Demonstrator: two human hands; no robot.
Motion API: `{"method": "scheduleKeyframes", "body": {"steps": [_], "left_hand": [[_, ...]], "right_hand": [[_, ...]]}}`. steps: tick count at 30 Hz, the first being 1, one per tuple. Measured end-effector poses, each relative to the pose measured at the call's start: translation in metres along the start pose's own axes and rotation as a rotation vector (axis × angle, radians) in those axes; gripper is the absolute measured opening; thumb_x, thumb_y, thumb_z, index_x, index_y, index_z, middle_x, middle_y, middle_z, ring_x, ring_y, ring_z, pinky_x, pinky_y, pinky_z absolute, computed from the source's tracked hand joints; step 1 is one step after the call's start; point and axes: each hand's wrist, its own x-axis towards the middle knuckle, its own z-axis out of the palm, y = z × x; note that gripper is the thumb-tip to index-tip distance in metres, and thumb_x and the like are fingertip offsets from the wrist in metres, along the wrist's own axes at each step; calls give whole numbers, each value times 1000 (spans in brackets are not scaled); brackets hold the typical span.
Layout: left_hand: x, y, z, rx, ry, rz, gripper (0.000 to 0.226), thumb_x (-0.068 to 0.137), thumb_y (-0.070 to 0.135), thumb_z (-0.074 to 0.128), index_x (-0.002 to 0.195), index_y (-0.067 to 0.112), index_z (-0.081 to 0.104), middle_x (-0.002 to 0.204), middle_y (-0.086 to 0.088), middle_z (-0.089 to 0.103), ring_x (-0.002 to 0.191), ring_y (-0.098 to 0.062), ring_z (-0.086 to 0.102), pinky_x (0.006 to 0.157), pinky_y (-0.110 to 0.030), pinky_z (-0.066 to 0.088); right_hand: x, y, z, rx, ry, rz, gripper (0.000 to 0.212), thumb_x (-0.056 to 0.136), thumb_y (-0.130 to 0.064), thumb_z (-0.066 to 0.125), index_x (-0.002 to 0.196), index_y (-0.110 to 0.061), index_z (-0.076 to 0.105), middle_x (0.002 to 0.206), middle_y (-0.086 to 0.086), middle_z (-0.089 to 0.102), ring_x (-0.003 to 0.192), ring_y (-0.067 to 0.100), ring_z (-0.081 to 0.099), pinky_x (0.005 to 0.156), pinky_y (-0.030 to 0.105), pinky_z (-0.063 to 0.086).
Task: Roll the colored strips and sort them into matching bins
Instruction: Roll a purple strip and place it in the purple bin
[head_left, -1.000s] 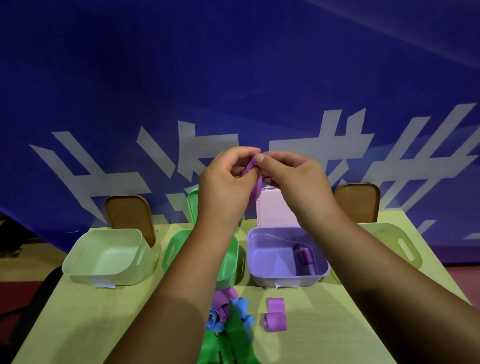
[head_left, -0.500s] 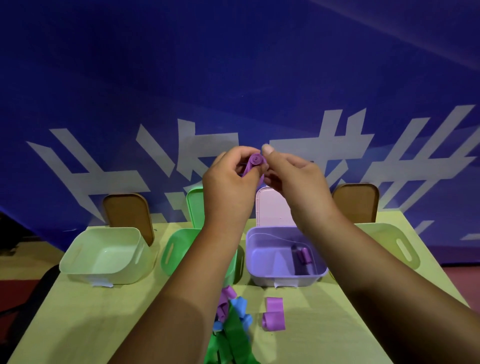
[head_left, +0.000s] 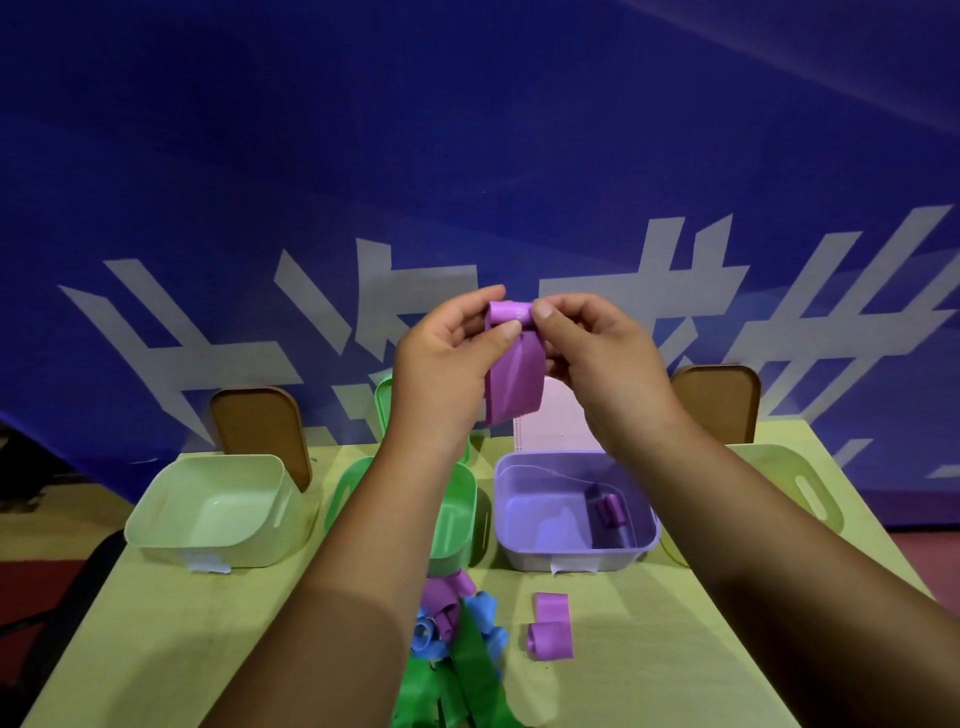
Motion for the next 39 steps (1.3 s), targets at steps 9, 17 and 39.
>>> {"method": "scheduleKeyframes", "body": {"steps": [9,17,39], "left_hand": [[-12,4,9,329,102,236,36,100,21,79,135,31,75,125,15,77,114,-2,72,98,-31,63],[-19,2,15,375,83,283,34,100,17,78,132,29,77,119,16,78,111,0,72,96,-30,63],[-31,0,18,476,-82,271,37,109,37,62,145,30,69,123,15,76,106,3,70,86,-9,52]], "right_hand": [[-4,-3,-1,-81,-23,9,24,97,-51,73,92,-31,84,89,-4,81,94,15,77,92,33,63],[0,-3,-2,-34,-25,32,20,93,-39,81,93,-19,85,82,0,79,88,20,77,99,47,62],[7,9,-19,140,-46,149,37,82,-40,78,91,-4,83,79,16,62,78,27,58,95,51,61]]}}
